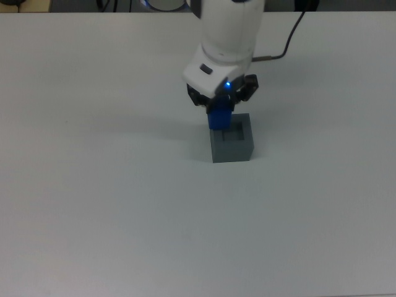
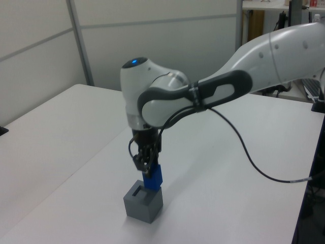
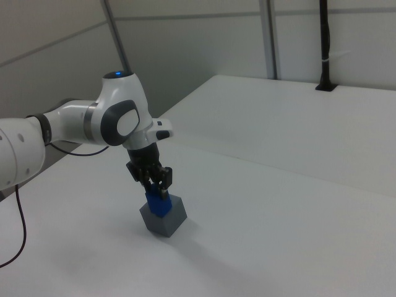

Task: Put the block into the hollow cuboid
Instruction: 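Carry the blue block over the grey hollow cube's opening, then lower the blue block into the opening of the grey cube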

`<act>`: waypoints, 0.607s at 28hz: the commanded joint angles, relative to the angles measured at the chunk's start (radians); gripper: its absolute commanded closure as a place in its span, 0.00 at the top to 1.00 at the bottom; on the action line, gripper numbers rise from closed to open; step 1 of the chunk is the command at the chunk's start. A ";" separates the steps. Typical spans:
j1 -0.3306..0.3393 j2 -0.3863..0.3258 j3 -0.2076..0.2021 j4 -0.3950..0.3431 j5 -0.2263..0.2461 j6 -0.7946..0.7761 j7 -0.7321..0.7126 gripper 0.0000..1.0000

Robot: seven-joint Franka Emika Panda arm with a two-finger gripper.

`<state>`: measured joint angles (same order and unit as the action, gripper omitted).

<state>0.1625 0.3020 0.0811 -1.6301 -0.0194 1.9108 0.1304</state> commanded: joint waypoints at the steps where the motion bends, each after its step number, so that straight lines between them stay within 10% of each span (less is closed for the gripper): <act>1: 0.014 0.020 -0.003 0.044 0.006 0.029 0.011 0.17; 17: 0.037 0.032 0.008 0.036 -0.007 0.103 0.112 0.17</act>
<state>0.1817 0.3237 0.0891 -1.5937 -0.0194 1.9830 0.1627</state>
